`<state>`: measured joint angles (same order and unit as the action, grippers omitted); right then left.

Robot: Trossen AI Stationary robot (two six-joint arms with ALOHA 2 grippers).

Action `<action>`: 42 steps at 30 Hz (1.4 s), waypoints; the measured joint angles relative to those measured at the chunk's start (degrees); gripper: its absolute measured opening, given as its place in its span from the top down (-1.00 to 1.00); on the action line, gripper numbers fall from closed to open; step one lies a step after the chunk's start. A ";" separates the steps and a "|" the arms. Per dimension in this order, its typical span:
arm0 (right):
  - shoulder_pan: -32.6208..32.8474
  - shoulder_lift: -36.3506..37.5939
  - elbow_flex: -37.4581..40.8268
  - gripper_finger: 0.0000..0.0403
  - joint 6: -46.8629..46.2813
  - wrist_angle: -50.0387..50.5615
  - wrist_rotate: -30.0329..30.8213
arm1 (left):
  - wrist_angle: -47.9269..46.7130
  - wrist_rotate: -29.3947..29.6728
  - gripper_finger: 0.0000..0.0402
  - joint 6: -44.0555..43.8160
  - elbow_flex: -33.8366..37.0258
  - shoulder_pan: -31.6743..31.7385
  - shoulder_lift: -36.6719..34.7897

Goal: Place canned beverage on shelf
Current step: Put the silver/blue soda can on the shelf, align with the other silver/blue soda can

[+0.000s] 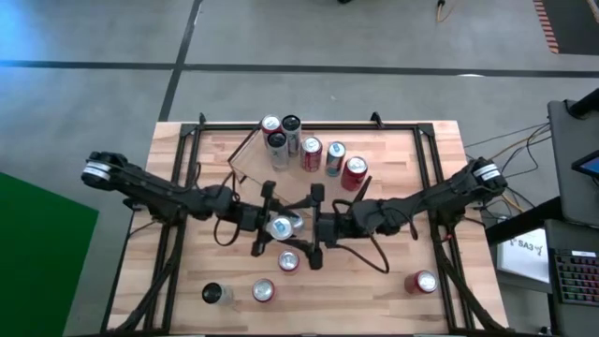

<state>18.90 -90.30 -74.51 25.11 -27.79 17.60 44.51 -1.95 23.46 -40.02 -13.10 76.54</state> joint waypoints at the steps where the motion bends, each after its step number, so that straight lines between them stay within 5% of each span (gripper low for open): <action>1: 0.00 -0.27 -0.34 -0.62 0.07 -0.06 -0.01 | -0.01 0.02 0.02 -0.02 -0.16 0.00 0.23; 7: -0.04 -0.70 -1.02 -0.58 0.02 1.27 -0.20 | 0.11 1.68 0.02 -0.46 -0.38 0.13 0.58; 14: -0.46 -0.68 -1.02 -0.08 -0.53 1.35 -0.01 | 0.10 4.27 -0.17 -0.52 -0.38 0.13 0.73; 18: -0.57 -0.70 -0.99 -0.08 -0.66 1.76 -0.01 | 0.40 4.52 -0.34 -0.54 -0.40 0.15 0.73; 29: -0.57 0.59 -0.97 -0.08 -3.19 1.47 0.90 | -5.31 4.84 -0.38 -0.27 -0.42 0.15 -1.89; 34: -0.52 1.88 -0.97 -0.08 -5.43 1.60 6.16 | -12.50 9.54 -0.38 -0.43 -0.42 0.15 -5.88; 42: -0.55 2.89 -0.86 -0.10 -10.73 4.27 23.89 | -23.13 20.11 -0.39 -0.46 -0.40 0.09 -12.58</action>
<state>18.35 -87.42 -75.37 14.39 -23.52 41.48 21.38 18.15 23.00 -40.42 -13.02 63.97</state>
